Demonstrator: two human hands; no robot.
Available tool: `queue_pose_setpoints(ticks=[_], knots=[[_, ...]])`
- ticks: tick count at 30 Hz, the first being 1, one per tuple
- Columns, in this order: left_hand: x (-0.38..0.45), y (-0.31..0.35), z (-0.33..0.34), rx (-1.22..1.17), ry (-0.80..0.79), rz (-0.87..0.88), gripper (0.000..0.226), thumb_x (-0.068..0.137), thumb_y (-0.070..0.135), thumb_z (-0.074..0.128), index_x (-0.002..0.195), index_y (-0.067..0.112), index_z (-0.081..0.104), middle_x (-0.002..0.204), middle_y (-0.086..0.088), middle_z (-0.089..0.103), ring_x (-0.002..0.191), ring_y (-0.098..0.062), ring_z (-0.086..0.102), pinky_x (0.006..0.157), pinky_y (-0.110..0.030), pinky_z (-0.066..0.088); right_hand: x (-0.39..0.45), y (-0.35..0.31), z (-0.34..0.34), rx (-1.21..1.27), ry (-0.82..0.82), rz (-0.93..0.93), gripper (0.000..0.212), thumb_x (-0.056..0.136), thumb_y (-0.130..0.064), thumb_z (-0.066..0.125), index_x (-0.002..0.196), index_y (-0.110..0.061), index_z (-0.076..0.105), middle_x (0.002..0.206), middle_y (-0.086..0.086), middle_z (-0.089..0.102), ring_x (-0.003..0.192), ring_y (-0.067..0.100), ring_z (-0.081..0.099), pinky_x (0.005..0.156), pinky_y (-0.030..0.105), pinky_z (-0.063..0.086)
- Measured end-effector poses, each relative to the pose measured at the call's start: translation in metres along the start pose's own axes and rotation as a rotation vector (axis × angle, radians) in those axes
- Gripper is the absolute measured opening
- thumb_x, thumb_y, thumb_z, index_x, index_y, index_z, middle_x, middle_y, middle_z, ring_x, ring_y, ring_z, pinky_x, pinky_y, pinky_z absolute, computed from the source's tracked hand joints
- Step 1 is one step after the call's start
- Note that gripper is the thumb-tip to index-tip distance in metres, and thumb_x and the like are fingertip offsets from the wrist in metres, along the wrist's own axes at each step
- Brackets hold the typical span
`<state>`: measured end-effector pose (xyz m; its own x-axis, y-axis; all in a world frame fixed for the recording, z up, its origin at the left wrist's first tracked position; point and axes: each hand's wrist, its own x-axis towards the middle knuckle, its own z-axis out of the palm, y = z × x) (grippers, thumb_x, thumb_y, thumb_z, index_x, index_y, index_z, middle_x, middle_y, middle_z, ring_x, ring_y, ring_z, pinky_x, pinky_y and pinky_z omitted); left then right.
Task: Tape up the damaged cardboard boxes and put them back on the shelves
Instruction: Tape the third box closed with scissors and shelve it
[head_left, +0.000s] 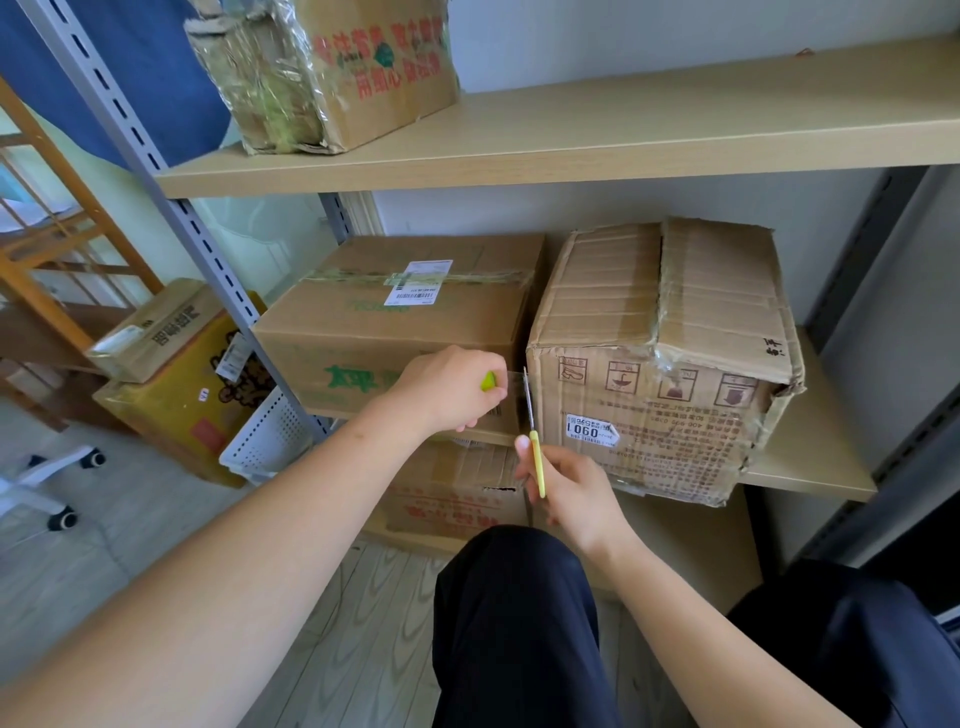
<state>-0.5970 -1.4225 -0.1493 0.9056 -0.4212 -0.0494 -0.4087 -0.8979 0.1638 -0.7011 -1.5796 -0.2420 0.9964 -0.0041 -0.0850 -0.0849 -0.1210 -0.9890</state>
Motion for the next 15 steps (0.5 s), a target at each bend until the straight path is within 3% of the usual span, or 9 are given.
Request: queue_pose_setpoints(ticks=[10, 15], knots=[[0.002, 0.004, 0.001, 0.014, -0.031, -0.002, 0.013, 0.099, 0.043, 0.047, 0.094, 0.038, 0.058, 0.060, 0.010, 0.067, 0.045, -0.001, 0.062, 0.051, -0.021, 0.041, 0.014, -0.004, 0.006, -0.085, 0.063, -0.015, 0.071, 0.081, -0.079, 0.049, 0.078, -0.010, 0.069, 0.058, 0.000, 0.063, 0.055, 0.002, 0.054, 0.061, 0.024, 0.046], [-0.003, -0.013, 0.011, 0.051, -0.096, -0.071, 0.014, 0.099, 0.039, 0.047, 0.092, 0.036, 0.059, 0.058, 0.010, 0.068, 0.045, -0.001, 0.063, 0.052, -0.022, 0.041, 0.017, -0.013, 0.004, -0.005, 0.093, 0.025, 0.065, 0.081, -0.077, 0.053, 0.074, -0.015, 0.071, 0.056, 0.000, 0.063, 0.054, 0.006, 0.055, 0.060, 0.027, 0.046]])
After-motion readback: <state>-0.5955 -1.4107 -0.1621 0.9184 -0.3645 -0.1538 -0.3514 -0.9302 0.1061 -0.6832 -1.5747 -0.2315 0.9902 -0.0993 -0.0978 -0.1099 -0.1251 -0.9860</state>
